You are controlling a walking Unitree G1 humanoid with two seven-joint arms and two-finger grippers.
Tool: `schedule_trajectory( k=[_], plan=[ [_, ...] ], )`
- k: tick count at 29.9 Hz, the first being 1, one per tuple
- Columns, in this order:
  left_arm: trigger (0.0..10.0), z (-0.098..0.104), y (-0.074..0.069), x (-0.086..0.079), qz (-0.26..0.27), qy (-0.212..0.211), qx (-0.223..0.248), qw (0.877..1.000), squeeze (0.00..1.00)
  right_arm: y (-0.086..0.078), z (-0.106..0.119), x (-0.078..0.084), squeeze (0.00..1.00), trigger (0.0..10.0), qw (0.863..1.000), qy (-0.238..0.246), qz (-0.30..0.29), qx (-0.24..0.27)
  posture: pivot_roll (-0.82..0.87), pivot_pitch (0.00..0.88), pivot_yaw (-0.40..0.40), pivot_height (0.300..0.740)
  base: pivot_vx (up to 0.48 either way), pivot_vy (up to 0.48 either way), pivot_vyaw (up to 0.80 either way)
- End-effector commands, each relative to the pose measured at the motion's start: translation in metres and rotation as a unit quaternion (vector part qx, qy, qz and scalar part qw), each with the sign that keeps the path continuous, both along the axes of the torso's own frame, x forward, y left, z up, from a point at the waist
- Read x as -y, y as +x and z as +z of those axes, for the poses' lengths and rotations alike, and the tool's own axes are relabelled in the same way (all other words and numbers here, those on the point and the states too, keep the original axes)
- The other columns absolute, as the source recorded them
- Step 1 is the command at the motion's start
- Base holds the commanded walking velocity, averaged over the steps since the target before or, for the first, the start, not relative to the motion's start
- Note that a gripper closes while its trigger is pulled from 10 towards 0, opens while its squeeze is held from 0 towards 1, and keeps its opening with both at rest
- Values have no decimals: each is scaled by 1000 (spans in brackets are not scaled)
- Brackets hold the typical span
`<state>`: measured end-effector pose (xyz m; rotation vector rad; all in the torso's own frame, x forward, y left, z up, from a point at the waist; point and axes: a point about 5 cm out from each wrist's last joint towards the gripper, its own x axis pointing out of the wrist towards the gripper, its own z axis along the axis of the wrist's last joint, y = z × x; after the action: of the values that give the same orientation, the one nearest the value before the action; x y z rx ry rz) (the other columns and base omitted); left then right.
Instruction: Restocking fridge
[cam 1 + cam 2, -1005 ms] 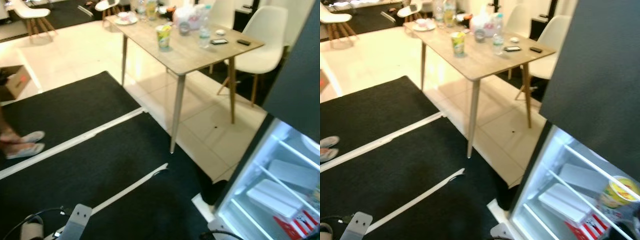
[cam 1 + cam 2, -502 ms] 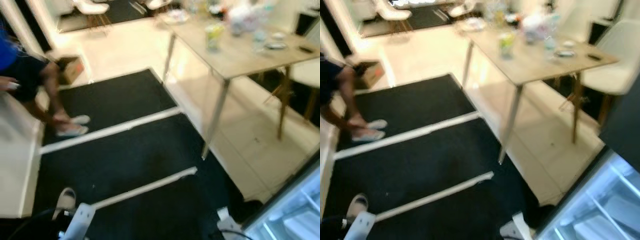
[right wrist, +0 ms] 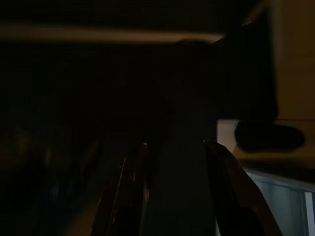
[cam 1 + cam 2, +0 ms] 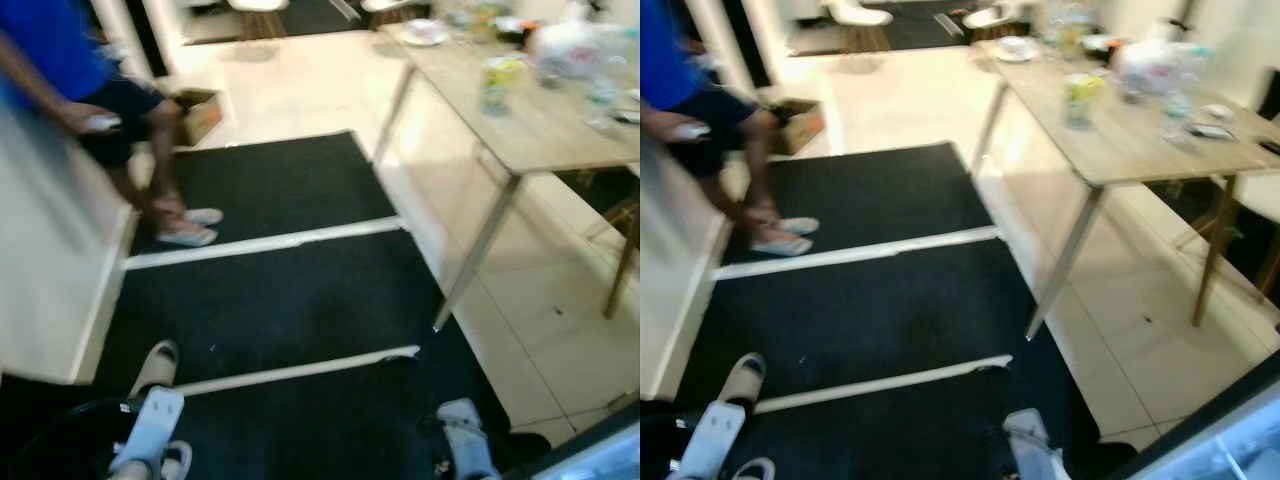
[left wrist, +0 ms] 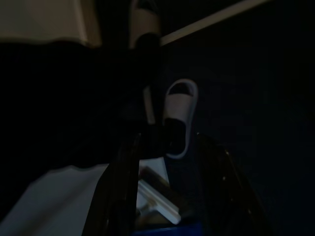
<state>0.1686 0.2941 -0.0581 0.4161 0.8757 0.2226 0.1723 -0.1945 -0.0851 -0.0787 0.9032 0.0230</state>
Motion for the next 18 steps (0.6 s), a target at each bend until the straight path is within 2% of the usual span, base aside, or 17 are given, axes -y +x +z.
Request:
schedule_trajectory(
  k=[1, 2, 3, 4, 5, 6, 7, 8, 10, 11, 13, 14, 16, 17, 18],
  plan=[
    [10000, 15, 33, 9, -19, -14, 55, 998, 4, 7, 4, 4, 0, 10000, 999, 20, -43, 25, 68, 0, 22, 740, 0, 0, 0],
    [10000, 15, 33, 9, -19, -14, 55, 998, 4, 7, 4, 4, 0, 10000, 999, 20, -43, 25, 68, 0, 22, 740, 0, 0, 0],
    [10000, 21, 47, 18, -38, -19, 75, 996, 4, 12, 8, 5, 0, 10000, 997, 28, -54, 38, 48, 0, 28, 740, 0, 0, 0],
    [10000, 21, 47, 18, -38, -19, 75, 996, 4, 12, 8, 5, 0, 10000, 997, 28, -54, 38, 48, 0, 28, 740, 0, 0, 0],
    [10000, 27, 62, 28, -65, -22, 96, 993, 0, 18, 11, 7, 0, 10000, 996, 36, -69, 53, 38, 0, 32, 740, 0, 0, 0],
    [10000, 36, 82, 49, -106, -33, 128, 985, 0, 26, 17, 11, 0, 10000, 991, 48, -94, 76, 13, 0, 43, 740, 0, 0, 0],
    [10000, 36, 82, 49, -106, -33, 128, 985, 0, 26, 17, 11, 0, 10000, 991, 48, -94, 76, 13, 0, 43, 740, 0, 0, 0],
    [10000, 45, 97, 68, -139, -44, 155, 977, 4, 31, 21, 14, 0, 10000, 987, 60, -118, 94, 5, 0, 47, 740, 0, 0, 0],
    [10000, 58, 116, 96, -179, -62, 189, 963, 0, 37, 25, 19, 0, 10000, 980, 70, -146, 112, -15, 0, 63, 740, 0, 0, 0],
    [10000, 58, 116, 96, -179, -62, 189, 963, 0, 37, 25, 19, 0, 10000, 980, 70, -146, 112, -15, 0, 63, 740, 0, 0, 0],
    [10000, 72, 132, 126, -227, -83, 222, 945, 0, 38, 26, 19, 0, 10000, 977, 72, -162, 118, -26, 0, 80, 740, 0, 0, 0],
    [10000, 72, 132, 126, -227, -83, 222, 945, 0, 38, 26, 19, 0, 10000, 977, 72, -162, 118, -26, 0, 80, 740, 0, 0, 0],
    [10000, 82, 140, 143, -260, -88, 243, 930, 0, 38, 25, 11, 0, 10000, 979, 68, -151, 117, -20, 0, 73, 740, 0, 0, 0],
    [10000, 82, 140, 143, -260, -88, 243, 930, 0, 38, 25, 11, 0, 10000, 979, 68, -151, 117, -20, 0, 73, 740, 0, 0, 0],
    [10000, 87, 143, 145, -263, -88, 255, 926, 0, 38, 24, 4, 0, 10000, 983, 68, -129, 113, -1, 0, 62, 740, 0, 0, 0]
  ],
)
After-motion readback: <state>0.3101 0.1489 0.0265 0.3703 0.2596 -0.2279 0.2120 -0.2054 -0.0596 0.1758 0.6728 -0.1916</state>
